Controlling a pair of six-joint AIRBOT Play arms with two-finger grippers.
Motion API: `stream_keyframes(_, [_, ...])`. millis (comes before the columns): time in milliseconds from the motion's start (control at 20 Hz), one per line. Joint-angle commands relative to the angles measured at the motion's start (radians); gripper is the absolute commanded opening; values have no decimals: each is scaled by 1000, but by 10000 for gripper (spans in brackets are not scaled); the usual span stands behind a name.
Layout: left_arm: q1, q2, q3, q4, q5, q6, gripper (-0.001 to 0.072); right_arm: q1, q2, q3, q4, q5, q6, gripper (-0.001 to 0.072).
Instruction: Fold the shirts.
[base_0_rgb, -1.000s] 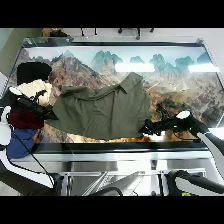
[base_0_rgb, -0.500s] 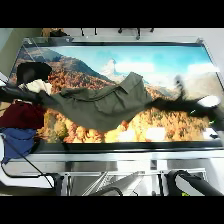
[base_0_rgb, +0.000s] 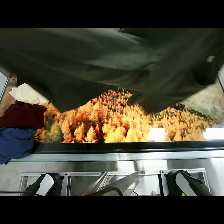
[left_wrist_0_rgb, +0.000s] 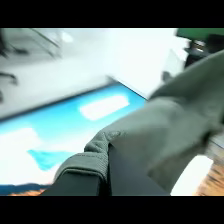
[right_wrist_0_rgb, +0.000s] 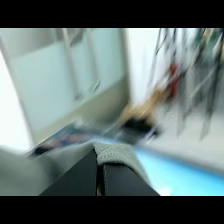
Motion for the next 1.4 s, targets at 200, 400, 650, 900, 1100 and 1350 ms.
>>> stream_keyframes(200, [-37,34,-172,152,43,-15,16,-36,-162,122,-59,92,-78,24])
stream_keyframes(400, [-287,-165,-312,406,166,19,16,14,-420,39,-42,244,-42,24])
stream_keyframes(650, [-513,-487,-354,725,397,-32,16,137,-623,-185,-312,90,-13,23])
stream_keyframes(900, [-536,-797,-148,830,407,-122,16,144,-827,-209,-411,-52,23,23])
stream_keyframes(1100, [-553,-966,43,861,393,-168,16,179,-924,-208,-414,-192,18,23])
stream_keyframes(1350, [-599,-1100,234,998,372,-226,16,204,-952,-177,-413,-329,-84,24])
